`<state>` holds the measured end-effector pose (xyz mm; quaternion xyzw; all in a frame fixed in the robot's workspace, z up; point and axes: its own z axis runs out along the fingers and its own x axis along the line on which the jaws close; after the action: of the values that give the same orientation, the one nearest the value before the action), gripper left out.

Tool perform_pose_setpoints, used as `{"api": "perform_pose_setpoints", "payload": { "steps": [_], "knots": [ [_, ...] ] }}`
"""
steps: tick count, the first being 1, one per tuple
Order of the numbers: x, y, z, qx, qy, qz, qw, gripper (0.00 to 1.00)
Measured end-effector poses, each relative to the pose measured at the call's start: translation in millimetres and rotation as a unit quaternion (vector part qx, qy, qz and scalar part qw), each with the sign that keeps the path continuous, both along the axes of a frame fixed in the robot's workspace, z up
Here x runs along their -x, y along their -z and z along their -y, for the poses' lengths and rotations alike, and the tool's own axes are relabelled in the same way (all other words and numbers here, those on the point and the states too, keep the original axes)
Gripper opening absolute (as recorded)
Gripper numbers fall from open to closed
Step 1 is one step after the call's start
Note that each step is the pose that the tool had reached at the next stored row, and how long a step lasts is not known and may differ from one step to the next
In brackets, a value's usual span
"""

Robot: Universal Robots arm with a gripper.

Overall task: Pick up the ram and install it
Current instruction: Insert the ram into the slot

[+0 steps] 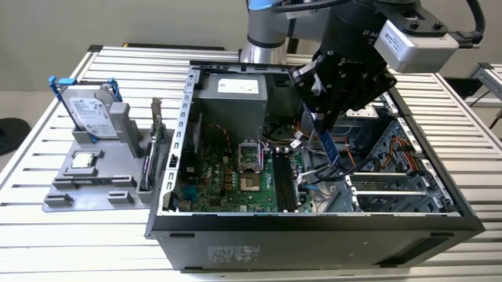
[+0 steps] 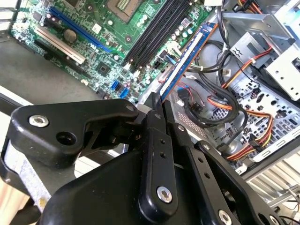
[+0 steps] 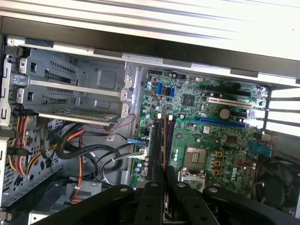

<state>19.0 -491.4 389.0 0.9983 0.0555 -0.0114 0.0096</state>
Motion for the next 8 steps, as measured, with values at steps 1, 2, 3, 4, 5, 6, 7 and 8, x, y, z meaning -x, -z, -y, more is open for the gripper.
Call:
{"api": "perform_pose_setpoints", "payload": {
  "steps": [1, 2, 3, 4, 5, 6, 7, 8],
  "knots": [
    [0.0, 0.4, 0.0, 0.0000, 0.000, 0.0000, 1.0000, 0.00],
    [0.0, 0.8, 0.0, -0.0001, 0.000, 0.0000, 1.0000, 0.00],
    [0.0, 1.1, 0.0, 0.0000, 0.000, 0.0000, 1.0000, 0.00],
    [0.0, 1.4, 0.0, 0.0000, 0.000, 0.0000, 1.0000, 0.00],
    [0.0, 1.8, 0.0, 0.0000, 0.001, 0.0000, 1.0000, 0.00],
    [0.0, 2.2, 0.0, 0.0000, 0.001, 0.0000, 1.0000, 0.00],
    [0.0, 2.5, 0.0, 0.0000, 0.001, 0.0000, 1.0000, 0.00],
    [0.0, 2.8, 0.0, 0.0000, 0.001, 0.0000, 1.0000, 0.00]
  ]
}}
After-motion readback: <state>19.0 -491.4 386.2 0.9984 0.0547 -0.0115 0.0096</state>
